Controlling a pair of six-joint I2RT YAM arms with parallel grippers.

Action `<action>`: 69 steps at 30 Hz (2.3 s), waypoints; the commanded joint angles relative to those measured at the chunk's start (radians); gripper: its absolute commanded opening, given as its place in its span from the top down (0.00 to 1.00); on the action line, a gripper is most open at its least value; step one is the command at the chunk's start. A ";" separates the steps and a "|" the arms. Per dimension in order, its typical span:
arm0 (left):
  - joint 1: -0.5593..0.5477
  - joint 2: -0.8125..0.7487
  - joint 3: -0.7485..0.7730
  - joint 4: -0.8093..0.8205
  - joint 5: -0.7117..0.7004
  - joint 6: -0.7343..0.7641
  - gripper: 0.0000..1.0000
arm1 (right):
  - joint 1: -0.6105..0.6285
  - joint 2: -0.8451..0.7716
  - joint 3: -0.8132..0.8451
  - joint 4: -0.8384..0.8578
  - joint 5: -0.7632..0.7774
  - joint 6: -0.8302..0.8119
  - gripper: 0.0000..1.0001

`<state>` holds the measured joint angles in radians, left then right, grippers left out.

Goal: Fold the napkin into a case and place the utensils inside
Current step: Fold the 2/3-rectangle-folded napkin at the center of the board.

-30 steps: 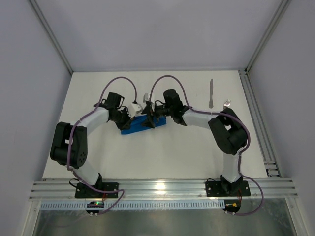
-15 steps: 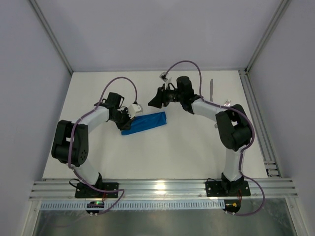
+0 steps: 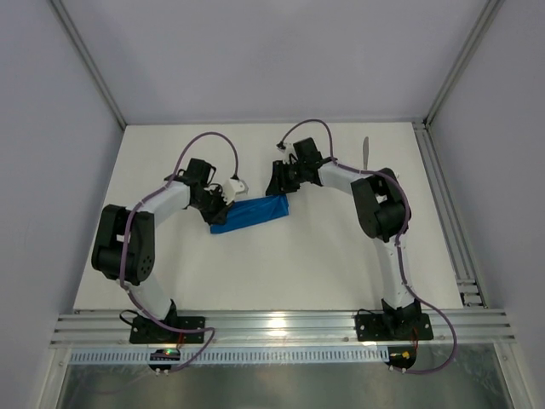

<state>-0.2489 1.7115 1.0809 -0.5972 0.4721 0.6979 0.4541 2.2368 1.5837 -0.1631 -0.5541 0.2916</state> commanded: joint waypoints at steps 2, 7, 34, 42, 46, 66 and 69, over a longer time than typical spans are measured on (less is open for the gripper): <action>-0.016 0.011 0.031 -0.021 0.013 0.021 0.92 | 0.004 -0.011 0.000 -0.128 0.051 -0.038 0.57; -0.041 0.011 0.031 -0.044 0.010 0.044 0.92 | 0.021 -0.068 -0.066 -0.194 0.040 -0.120 0.67; -0.109 0.143 0.240 -0.398 0.152 0.390 0.87 | 0.176 -0.582 -0.718 0.560 0.007 -0.335 0.37; -0.109 0.142 0.240 -0.429 0.181 0.433 0.89 | 0.268 -0.461 -0.784 0.951 0.079 -0.237 0.36; -0.109 0.135 0.235 -0.429 0.181 0.437 0.89 | 0.279 -0.418 -0.810 1.039 0.088 -0.229 0.35; -0.105 0.155 0.252 -0.431 0.198 0.405 0.89 | 0.325 -0.309 -0.841 1.116 0.097 -0.266 0.36; -0.099 0.160 0.252 -0.420 0.210 0.390 0.90 | 0.327 -0.298 -0.846 1.103 0.100 -0.266 0.36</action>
<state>-0.3531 1.8694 1.2957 -1.0145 0.6216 1.1027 0.7696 1.9205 0.7223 0.9195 -0.4683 0.0551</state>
